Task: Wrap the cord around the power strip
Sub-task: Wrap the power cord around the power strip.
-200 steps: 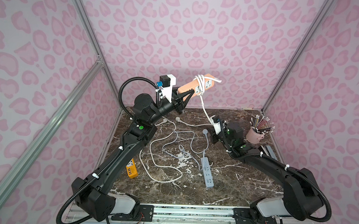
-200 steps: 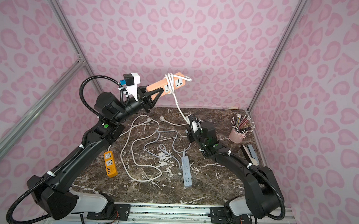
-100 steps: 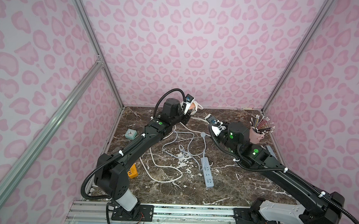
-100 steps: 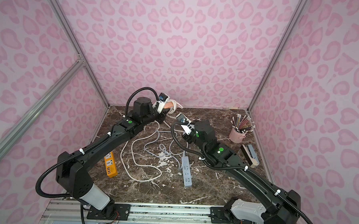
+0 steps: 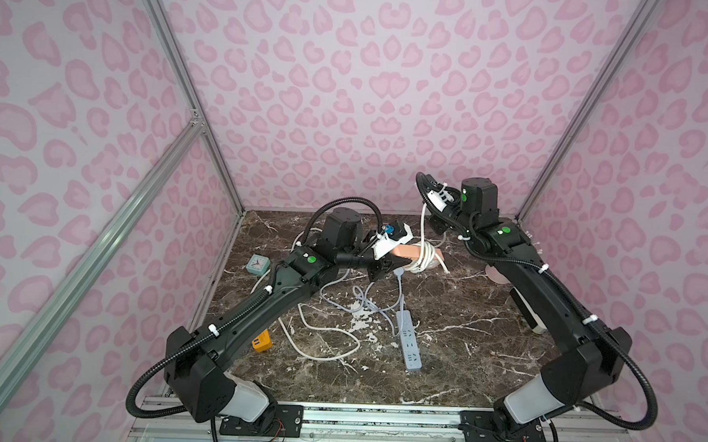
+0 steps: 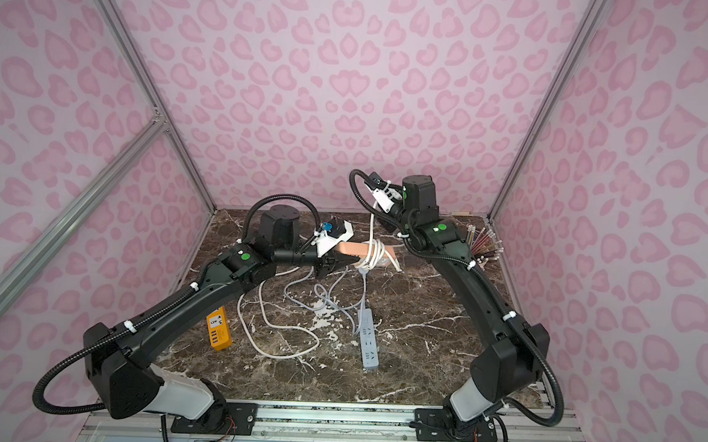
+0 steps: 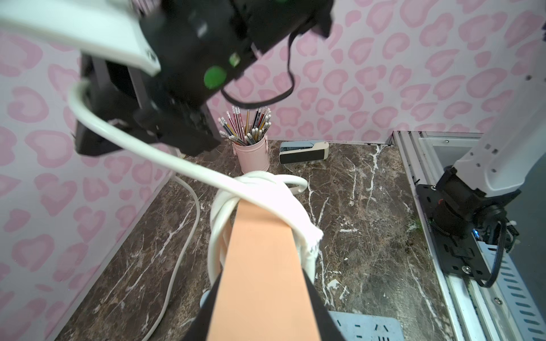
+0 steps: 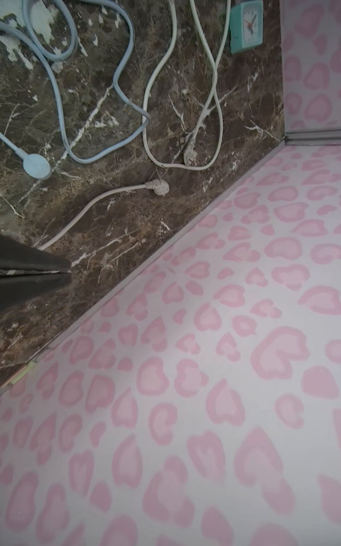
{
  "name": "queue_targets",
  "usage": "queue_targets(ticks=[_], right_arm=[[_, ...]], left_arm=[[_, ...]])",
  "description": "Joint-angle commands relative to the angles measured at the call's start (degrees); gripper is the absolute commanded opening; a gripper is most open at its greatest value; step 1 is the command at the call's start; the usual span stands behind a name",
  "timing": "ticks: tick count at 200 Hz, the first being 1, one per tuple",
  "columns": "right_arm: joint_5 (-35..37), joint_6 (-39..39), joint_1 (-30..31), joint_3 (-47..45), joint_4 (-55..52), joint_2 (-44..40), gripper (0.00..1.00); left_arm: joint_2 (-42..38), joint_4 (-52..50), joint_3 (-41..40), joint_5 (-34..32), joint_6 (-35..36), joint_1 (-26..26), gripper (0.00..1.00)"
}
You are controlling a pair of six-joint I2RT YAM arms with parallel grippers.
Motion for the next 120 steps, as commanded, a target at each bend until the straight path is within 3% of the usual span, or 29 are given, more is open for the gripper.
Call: queue_targets(ticks=[1,36,67,120], right_arm=[[-10.1,7.2,-3.7,-2.4,8.7,1.7,0.04],[-19.5,11.0,-5.6,-8.5,14.1,1.0,0.25],[-21.5,15.6,-7.1,-14.4,21.5,-0.4,0.39],[-23.7,22.9,-8.0,-18.9,32.2,1.2,0.47]], left_arm=[[-1.7,2.5,1.5,17.5,-1.1,0.0,0.02],[-3.3,16.1,3.0,20.8,-11.3,0.6,0.02],[-4.6,26.2,2.2,19.7,-19.2,0.6,0.02],[-6.1,35.5,2.4,14.8,-27.2,0.7,0.02]])
